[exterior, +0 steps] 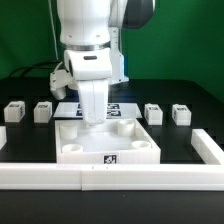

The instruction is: Assemble square table

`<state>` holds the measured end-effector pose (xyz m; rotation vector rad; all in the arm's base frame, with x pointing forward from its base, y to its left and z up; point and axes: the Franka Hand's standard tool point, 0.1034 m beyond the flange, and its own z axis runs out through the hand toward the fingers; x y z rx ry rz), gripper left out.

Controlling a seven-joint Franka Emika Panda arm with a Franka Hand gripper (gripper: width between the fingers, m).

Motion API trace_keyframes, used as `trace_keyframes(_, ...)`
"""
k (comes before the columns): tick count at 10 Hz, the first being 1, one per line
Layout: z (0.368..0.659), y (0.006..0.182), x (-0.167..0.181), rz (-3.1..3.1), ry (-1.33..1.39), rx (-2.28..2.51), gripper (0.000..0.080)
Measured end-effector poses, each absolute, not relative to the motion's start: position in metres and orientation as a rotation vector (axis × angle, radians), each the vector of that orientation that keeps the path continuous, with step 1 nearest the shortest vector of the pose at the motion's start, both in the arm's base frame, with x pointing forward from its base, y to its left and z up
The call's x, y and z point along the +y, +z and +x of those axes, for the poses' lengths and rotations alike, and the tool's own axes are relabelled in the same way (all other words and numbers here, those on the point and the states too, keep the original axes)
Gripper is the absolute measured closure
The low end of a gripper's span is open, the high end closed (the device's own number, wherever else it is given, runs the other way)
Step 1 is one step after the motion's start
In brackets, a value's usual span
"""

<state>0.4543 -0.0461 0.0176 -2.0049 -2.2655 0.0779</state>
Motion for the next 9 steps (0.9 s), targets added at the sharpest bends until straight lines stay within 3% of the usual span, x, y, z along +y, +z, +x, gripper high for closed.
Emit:
trace_keyframes(6, 0.454, 0.018, -0.046, -2.007, 0.078, -2.263, 0.0739)
trace_keyframes(9, 0.473, 0.017, -0.001, -2.170, 0.055, -2.120, 0.0739)
